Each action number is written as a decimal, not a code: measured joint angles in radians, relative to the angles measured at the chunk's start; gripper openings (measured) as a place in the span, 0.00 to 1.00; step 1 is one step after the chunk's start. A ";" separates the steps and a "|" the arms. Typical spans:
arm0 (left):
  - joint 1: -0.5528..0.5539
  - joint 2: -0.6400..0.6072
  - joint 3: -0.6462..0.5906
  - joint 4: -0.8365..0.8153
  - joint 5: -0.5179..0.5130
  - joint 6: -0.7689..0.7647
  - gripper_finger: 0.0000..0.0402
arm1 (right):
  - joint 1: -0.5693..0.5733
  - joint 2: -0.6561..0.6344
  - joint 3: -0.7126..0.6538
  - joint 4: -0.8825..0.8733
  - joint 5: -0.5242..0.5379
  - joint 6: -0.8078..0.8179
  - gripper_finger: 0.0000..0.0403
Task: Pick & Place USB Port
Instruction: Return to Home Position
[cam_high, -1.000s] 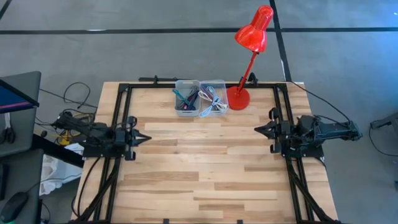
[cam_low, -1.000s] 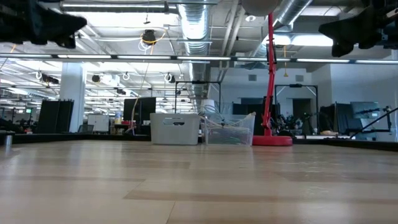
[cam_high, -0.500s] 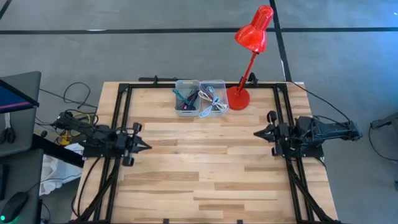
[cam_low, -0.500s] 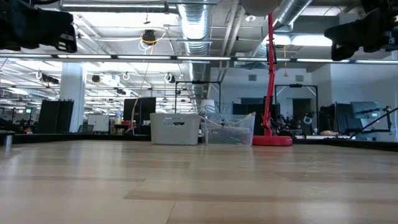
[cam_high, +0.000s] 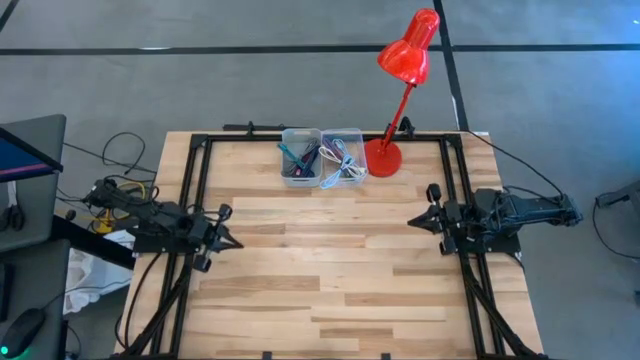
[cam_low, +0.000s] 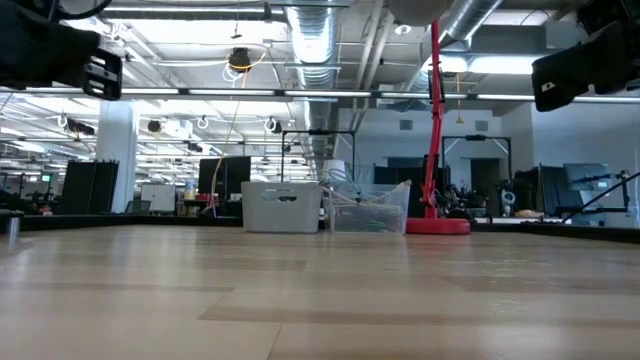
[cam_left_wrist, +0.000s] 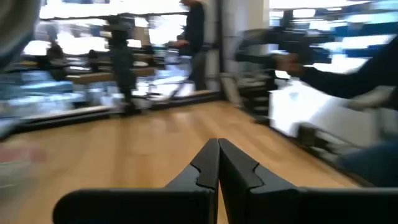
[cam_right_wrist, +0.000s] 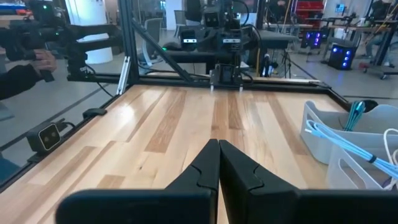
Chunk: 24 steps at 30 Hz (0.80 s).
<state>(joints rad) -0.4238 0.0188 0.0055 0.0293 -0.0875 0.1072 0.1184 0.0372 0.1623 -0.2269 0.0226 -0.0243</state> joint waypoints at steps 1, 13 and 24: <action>0.000 0.000 0.000 0.007 -0.041 0.009 0.01 | 0.000 0.000 0.000 0.000 0.000 0.000 0.00; 0.000 0.007 0.000 0.018 -0.121 0.025 0.01 | -0.001 0.000 0.000 -0.013 0.004 0.005 0.00; 0.012 0.035 0.000 0.027 -0.131 0.062 0.01 | -0.001 0.000 0.000 -0.019 0.011 0.018 0.00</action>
<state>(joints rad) -0.4115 0.0534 0.0059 0.0564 -0.2181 0.1695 0.1177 0.0372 0.1623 -0.2462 0.0340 -0.0061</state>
